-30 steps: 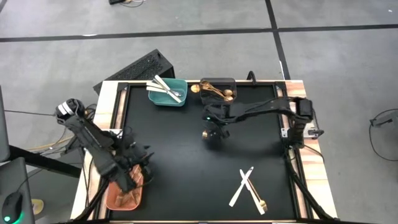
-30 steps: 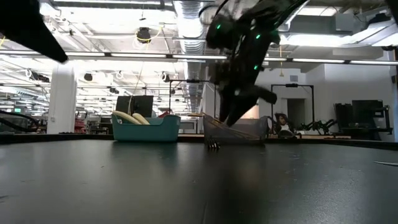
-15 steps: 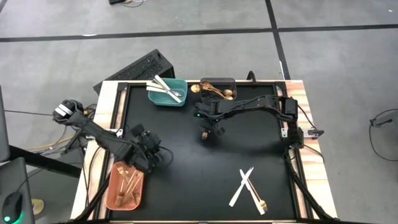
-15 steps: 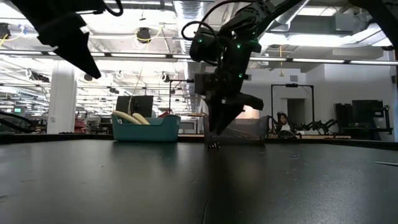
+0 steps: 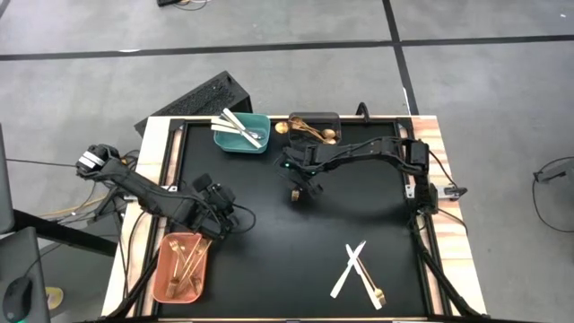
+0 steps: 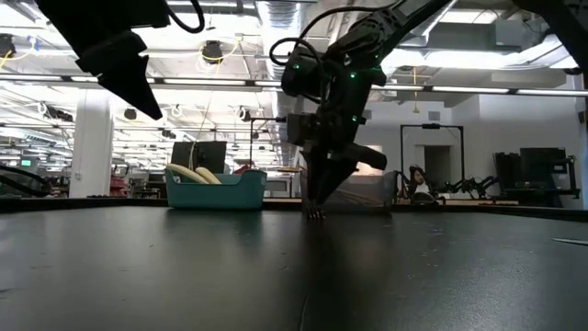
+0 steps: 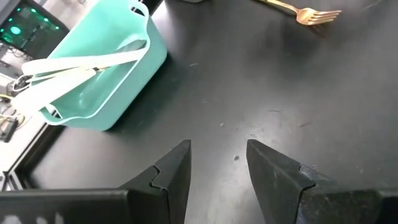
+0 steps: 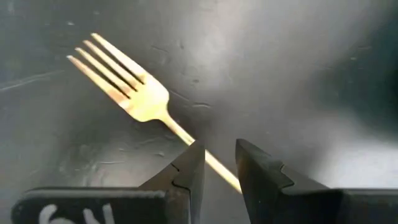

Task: Sort silverware by color (type)
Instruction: Put the gold fork into the orange bin

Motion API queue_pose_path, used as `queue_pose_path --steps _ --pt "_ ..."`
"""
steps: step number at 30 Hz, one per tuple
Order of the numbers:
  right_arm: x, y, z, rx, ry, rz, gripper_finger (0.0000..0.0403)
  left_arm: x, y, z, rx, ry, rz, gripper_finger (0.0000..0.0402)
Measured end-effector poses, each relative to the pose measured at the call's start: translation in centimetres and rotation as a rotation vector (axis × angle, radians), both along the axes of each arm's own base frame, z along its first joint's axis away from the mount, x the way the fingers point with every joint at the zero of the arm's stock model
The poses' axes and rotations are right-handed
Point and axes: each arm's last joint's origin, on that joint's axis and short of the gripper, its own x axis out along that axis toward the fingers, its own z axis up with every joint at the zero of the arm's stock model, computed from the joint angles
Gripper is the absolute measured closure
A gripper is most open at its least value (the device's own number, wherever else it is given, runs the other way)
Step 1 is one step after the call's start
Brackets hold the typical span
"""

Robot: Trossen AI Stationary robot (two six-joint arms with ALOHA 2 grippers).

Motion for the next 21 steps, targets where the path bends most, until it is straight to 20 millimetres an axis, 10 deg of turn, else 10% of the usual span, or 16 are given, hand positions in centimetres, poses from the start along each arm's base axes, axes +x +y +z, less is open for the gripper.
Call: queue_pose_path --steps 21 --pt "-0.4 -0.6 -2.0 0.0 0.108 -0.031 0.0287 0.2 0.4 0.0 0.008 0.009 0.0 0.0258"
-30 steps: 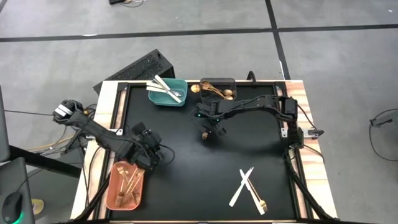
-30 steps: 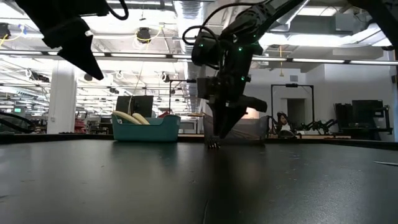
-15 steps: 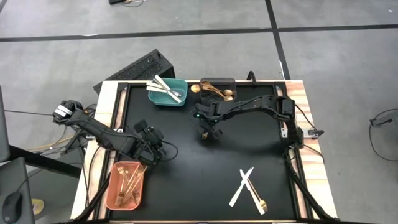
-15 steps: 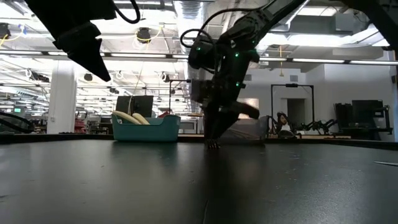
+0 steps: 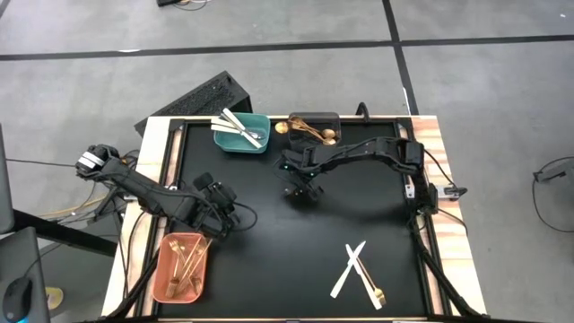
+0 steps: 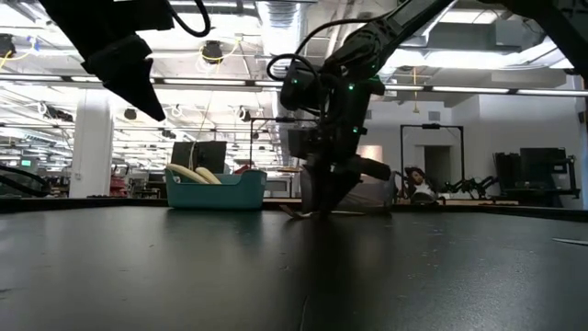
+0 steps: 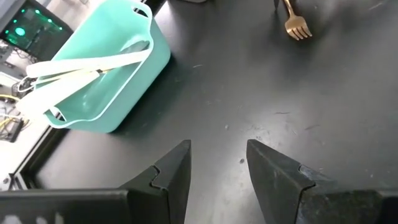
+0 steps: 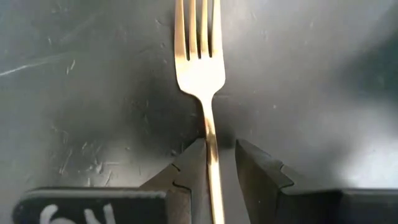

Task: Sort silverware by color (type)
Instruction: Put the gold fork into the orange bin

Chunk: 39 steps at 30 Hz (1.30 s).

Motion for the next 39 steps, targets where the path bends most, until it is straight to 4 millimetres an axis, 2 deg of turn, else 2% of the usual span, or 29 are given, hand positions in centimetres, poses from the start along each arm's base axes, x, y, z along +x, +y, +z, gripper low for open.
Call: queue_pose_path --steps 5,10,17,19,23,25,29,32,34,36,39 --pt "-0.2 -0.4 -0.5 0.042 0.025 -0.091 0.0305 0.1 0.0 0.0 -0.014 -0.009 0.001 0.0258" --pt "-0.1 -0.5 -0.4 0.134 -0.018 -0.19 0.0374 0.3 -0.1 0.0 -0.007 -0.02 -0.008 0.0258" --pt "1.0 -0.4 0.6 0.355 -0.19 -0.337 0.0379 0.2 -0.8 1.0 0.078 -0.074 -0.107 0.0258" --pt "1.3 0.1 1.9 0.413 -0.259 -0.34 0.0379 -0.2 -0.9 1.5 0.092 -0.102 -0.111 0.0258" --pt "1.4 1.0 6.9 0.453 -0.464 -0.334 0.0379 -1.8 -0.8 2.3 0.141 -0.189 -0.121 0.0258" --pt "1.1 1.6 9.7 0.473 -0.594 -0.323 0.0379 -3.2 -0.4 1.7 0.141 -0.232 -0.11 0.0258" --pt "-0.5 3.5 12.9 0.533 -0.9 -0.249 0.0379 -5.0 0.1 0.1 0.067 -0.427 -0.09 0.0258" --pt "-1.8 5.1 12.9 0.609 -1.135 -0.21 0.0379 -4.9 -0.1 -0.7 0.047 -0.611 -0.127 0.0258" --pt "-2.4 6.4 11.5 0.63 -1.236 -0.206 0.0379 -4.3 0.0 -1.2 0.073 -0.701 -0.171 0.0258" --pt "-2.9 8.0 10.5 0.609 -1.325 -0.204 0.0379 -3.7 0.3 -1.7 0.079 -0.777 -0.259 0.0258" --pt "-2.9 10.3 9.5 0.473 -1.399 -0.214 0.0379 -3.1 1.0 -1.7 0.06 -0.93 -0.386 0.0258"
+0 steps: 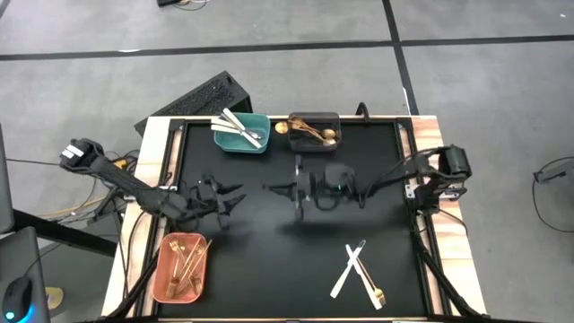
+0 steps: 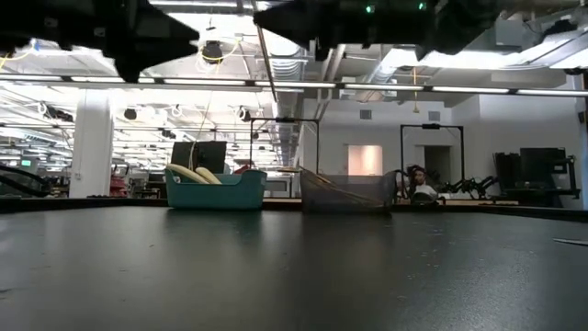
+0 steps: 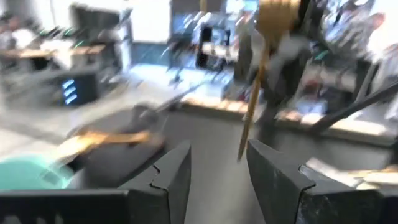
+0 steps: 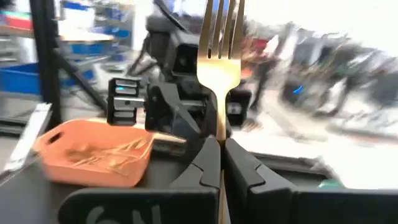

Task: Sort silverware by color (type)
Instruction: Put the gold fork into the orange bin

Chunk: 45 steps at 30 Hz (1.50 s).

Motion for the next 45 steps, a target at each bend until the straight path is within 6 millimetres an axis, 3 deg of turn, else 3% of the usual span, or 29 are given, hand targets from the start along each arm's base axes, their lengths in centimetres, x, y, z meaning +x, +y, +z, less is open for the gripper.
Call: queue_pose_path --steps 4,9,17,25,30,37,42,45 --pt "0.3 2.1 -0.8 -0.117 0.009 -0.167 0.0379 0.8 0.5 0.3 0.092 -0.092 -0.085 0.0258" --pt "1.1 3.6 0.0 -0.141 -0.024 -0.298 0.0379 3.3 0.5 0.4 0.193 -0.038 -0.111 0.0258" --pt "1.4 4.1 -0.5 -0.147 0.025 -0.441 0.0379 6.1 0.2 1.4 0.26 -0.013 0.012 0.0234" --pt "1.4 4.1 -0.7 -0.168 0.054 -0.451 0.0379 7.0 0.7 2.7 0.27 -0.038 0.044 0.0216" --pt "1.4 4.2 -0.9 -0.184 0.075 -0.451 0.0379 7.2 0.9 3.0 0.253 -0.045 0.092 0.026" --pt "1.4 4.2 -1.1 -0.195 0.097 -0.448 0.0378 7.3 1.5 3.0 0.218 -0.049 0.122 0.0383" --pt "1.4 4.3 -1.4 -0.157 0.11 -0.448 0.0309 6.7 0.8 2.9 0.251 0.025 0.148 0.0399" --pt "0.8 5.0 -0.9 -0.166 0.135 -0.504 0.0251 5.3 -0.5 4.2 0.216 0.089 0.202 0.04"
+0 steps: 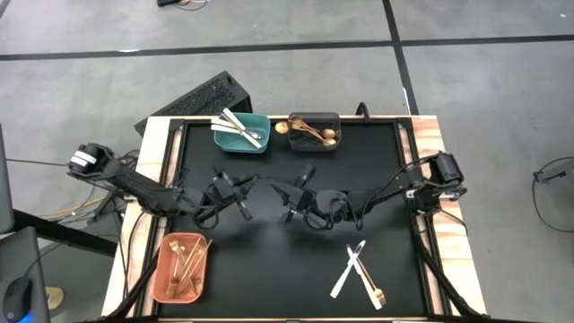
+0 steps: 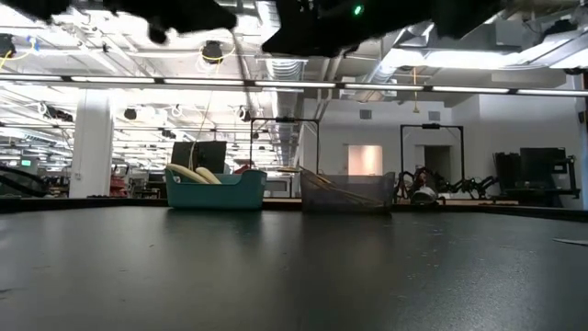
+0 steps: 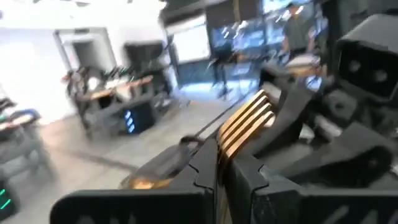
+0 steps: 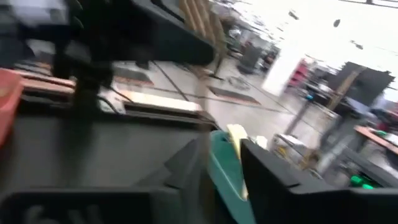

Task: Sort silverware by color (type)
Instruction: Put the gold fork into the orange bin

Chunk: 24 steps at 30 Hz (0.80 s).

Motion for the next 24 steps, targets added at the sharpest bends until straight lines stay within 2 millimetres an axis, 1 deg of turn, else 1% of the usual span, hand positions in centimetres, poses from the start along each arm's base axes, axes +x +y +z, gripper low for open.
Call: queue_pose_path --steps 2,4,6,8,9,11,14,18,24 --pt "-0.5 0.6 0.7 -0.005 -0.009 -0.05 0.0216 -1.4 -1.4 1.7 -0.022 0.08 -0.027 0.04" --pt "-1.3 1.4 1.5 -0.013 0.004 -0.109 0.019 -3.2 -2.5 3.5 -0.099 0.181 -0.093 0.0401" --pt "-2.0 1.9 2.2 -0.004 0.008 -0.108 0.0176 -5.0 -2.8 4.9 -0.298 0.278 -0.173 0.0401" --pt "-2.9 2.3 3.1 0.031 0.01 -0.09 0.0171 -6.6 -2.9 5.4 -0.529 0.413 -0.192 0.0401" --pt "-3.3 2.5 3.5 0.058 0.002 -0.083 0.0171 -7.2 -3.1 5.2 -0.626 0.48 -0.186 0.0401" --pt "-4.1 2.6 4.3 0.099 0.0 -0.076 0.0173 -8.2 -3.6 4.3 -0.755 0.591 -0.149 0.0401" --pt "-5.2 2.6 4.7 0.147 0.033 -0.073 0.0177 -9.1 -4.8 3.1 -0.89 0.668 -0.074 0.0401" --pt "-6.5 2.3 4.9 0.213 0.071 -0.089 0.018 -9.8 -7.1 1.9 -0.947 0.735 -0.067 0.0401" --pt "-7.7 2.1 4.4 0.272 0.137 -0.121 0.018 -11.0 -8.9 0.8 -0.965 0.736 -0.043 0.0401"
